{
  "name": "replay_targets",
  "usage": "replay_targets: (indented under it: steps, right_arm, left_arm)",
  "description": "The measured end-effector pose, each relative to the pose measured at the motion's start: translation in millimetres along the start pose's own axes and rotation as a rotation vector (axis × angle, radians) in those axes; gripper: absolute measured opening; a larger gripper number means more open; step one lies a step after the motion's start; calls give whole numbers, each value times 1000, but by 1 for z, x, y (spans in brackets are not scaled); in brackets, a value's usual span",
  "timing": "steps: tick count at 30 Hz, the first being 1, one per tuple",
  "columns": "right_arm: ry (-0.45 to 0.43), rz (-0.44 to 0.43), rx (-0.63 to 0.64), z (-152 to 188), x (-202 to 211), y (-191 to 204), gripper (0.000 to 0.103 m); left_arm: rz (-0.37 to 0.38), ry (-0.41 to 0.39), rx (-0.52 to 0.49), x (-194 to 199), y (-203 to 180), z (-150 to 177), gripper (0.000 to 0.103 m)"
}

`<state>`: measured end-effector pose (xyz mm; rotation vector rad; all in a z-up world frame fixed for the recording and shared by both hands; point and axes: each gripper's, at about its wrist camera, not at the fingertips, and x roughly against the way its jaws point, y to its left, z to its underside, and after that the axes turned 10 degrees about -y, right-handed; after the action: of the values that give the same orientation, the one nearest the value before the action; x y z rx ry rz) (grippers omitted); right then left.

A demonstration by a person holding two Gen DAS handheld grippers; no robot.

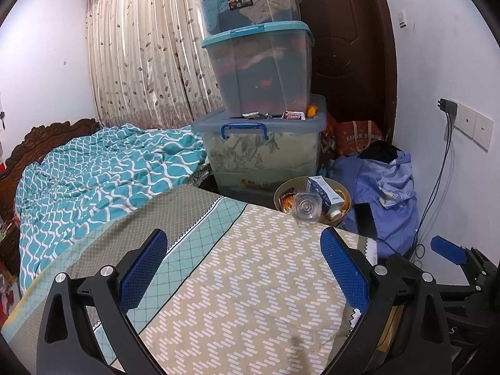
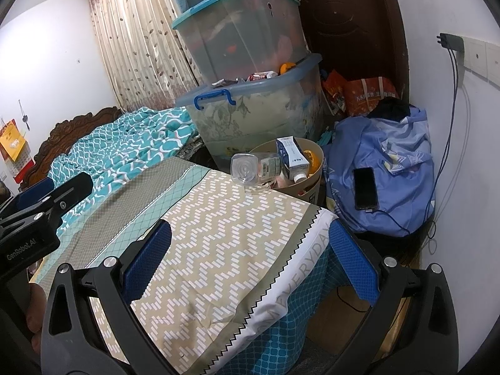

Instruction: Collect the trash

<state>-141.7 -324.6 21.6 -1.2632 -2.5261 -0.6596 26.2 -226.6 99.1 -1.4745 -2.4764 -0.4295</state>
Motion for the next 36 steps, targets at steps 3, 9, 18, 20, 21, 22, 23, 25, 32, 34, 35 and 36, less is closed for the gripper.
replay_targets:
  steps: [3, 9, 18, 20, 21, 22, 23, 25, 32, 34, 35, 36]
  right_arm:
    - [-12, -1, 2, -1, 1, 0, 100]
    - [-19, -4, 3, -2, 3, -1, 100]
    - [-19, -3, 2, -1, 4, -1, 100]
    - [-20, -3, 3, -1, 4, 0, 100]
    - [-20, -3, 3, -1, 4, 0, 100]
    - [-20, -3, 3, -1, 4, 0, 100]
    - [-20, -3, 3, -1, 4, 0, 100]
    - [-20, -3, 2, -1, 5, 0, 100]
    - [-21, -2, 2, -1, 5, 0, 100]
    - [-22, -2, 2, -1, 5, 0, 100]
    - [-22, -2, 3, -1, 4, 0, 100]
    - [-22, -3, 4, -1, 4, 2, 100]
  left_arm:
    - [-1, 2, 0, 0, 0, 0, 95]
    - [-2, 0, -2, 2, 0, 1, 95]
    - [4, -9, -1, 2, 2, 0, 95]
    - [7, -13, -1, 3, 2, -1, 95]
    - [8, -14, -1, 3, 2, -1, 95]
    - [8, -16, -2, 4, 2, -1, 95]
    - [9, -17, -3, 4, 2, -1, 95]
    - [10, -18, -4, 3, 1, -1, 95]
    - [8, -14, -3, 3, 0, -1, 95]
    - [10, -11, -3, 3, 0, -1, 95]
    - [10, -10, -4, 2, 0, -1, 95]
    - [10, -8, -5, 2, 0, -1, 95]
